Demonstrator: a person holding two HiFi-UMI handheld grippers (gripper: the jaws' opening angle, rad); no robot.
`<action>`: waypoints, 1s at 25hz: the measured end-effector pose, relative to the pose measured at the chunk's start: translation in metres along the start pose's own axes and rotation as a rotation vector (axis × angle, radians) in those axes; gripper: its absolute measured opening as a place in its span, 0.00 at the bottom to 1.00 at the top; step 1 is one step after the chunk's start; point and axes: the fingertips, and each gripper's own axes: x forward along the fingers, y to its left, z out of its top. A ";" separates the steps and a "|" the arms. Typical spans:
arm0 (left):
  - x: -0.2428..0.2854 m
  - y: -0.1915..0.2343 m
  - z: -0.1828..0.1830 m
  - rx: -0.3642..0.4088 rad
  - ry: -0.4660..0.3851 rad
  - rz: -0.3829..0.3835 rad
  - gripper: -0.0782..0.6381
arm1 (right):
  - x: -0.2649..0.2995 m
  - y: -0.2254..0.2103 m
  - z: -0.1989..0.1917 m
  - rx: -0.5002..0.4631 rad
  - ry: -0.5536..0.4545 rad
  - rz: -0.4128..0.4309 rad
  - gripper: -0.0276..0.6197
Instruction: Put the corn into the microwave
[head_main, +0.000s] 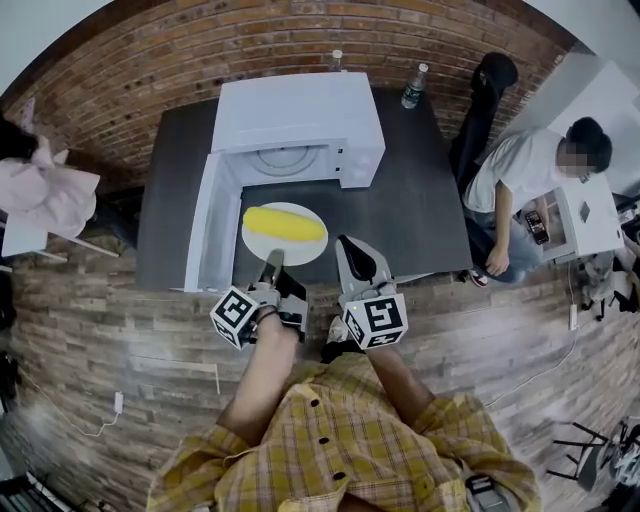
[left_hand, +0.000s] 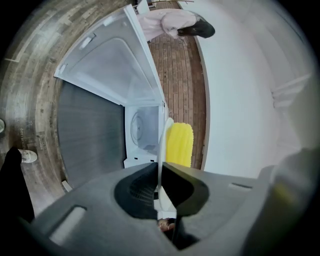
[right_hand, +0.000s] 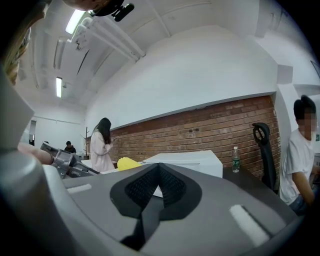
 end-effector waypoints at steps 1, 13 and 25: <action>0.008 -0.001 -0.001 0.001 -0.009 0.000 0.13 | 0.005 -0.007 0.000 0.004 0.002 0.009 0.05; 0.071 0.007 0.016 -0.010 -0.060 0.042 0.13 | 0.055 -0.041 -0.012 0.018 0.041 0.034 0.05; 0.141 0.040 0.065 -0.043 -0.087 0.067 0.13 | 0.108 -0.049 -0.032 0.013 0.086 -0.003 0.05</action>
